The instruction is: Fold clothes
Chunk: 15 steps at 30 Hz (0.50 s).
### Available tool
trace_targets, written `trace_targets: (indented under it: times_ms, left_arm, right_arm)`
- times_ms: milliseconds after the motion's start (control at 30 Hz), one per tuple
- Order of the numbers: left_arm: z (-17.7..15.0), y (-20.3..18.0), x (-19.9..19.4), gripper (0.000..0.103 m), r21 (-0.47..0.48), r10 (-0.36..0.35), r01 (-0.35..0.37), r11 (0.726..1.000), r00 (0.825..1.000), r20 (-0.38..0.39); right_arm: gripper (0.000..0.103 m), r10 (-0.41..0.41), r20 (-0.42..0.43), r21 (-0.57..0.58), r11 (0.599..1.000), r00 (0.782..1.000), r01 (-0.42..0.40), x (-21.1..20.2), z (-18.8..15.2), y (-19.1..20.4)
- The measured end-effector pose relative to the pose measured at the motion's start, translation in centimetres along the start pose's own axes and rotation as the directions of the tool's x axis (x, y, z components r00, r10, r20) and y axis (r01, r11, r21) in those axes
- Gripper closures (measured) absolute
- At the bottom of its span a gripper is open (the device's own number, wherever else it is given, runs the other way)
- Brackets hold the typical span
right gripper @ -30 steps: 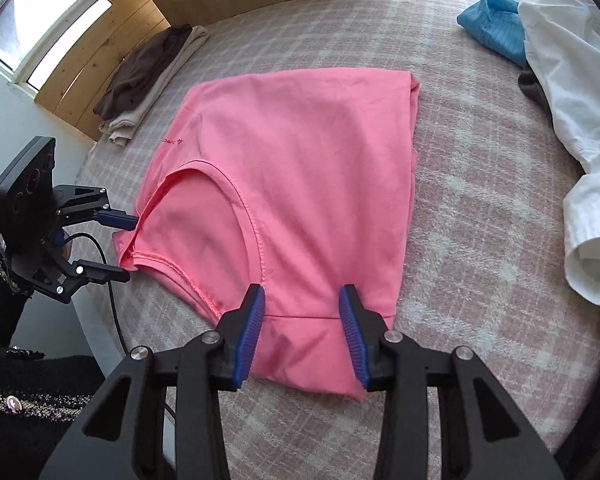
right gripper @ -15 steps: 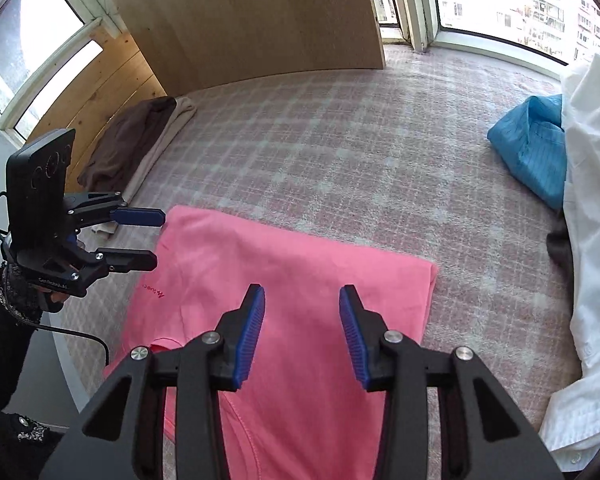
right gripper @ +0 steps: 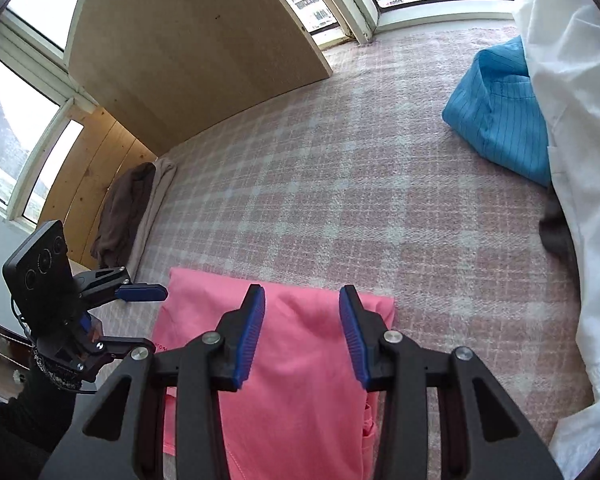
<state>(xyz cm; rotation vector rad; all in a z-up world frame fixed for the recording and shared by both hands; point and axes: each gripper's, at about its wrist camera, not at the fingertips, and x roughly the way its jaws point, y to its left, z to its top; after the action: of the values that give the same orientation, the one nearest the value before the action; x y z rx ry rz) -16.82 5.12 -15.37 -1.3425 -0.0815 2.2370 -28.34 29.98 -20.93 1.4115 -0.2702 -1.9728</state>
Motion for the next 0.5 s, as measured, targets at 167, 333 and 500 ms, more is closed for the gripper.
trace_targets:
  times_ms: [167, 333, 500]
  left_arm:
    - [0.1, 0.8, 3.4, 0.051, -0.041, 0.008, -0.011, 0.999, 0.998, -0.068]
    - [-1.9, 1.1, -0.9, 0.044, -0.125, 0.177, -0.179, 0.976, 0.984, -0.027]
    - [-6.6, 1.3, -3.6, 0.035, -0.337, 0.177, -0.166, 0.927, 0.984, 0.001]
  right_arm:
    - [0.067, -0.102, 0.022, 0.039, 0.994, 0.995, 0.101, -1.9, -0.4, -1.0]
    - [0.049, -0.196, 0.066, -0.004, 0.981, 0.978, 0.196, -6.5, -4.8, 0.3]
    - [0.046, -0.208, 0.025, 0.027, 0.978, 0.978, 0.207, -5.4, -9.9, 0.3]
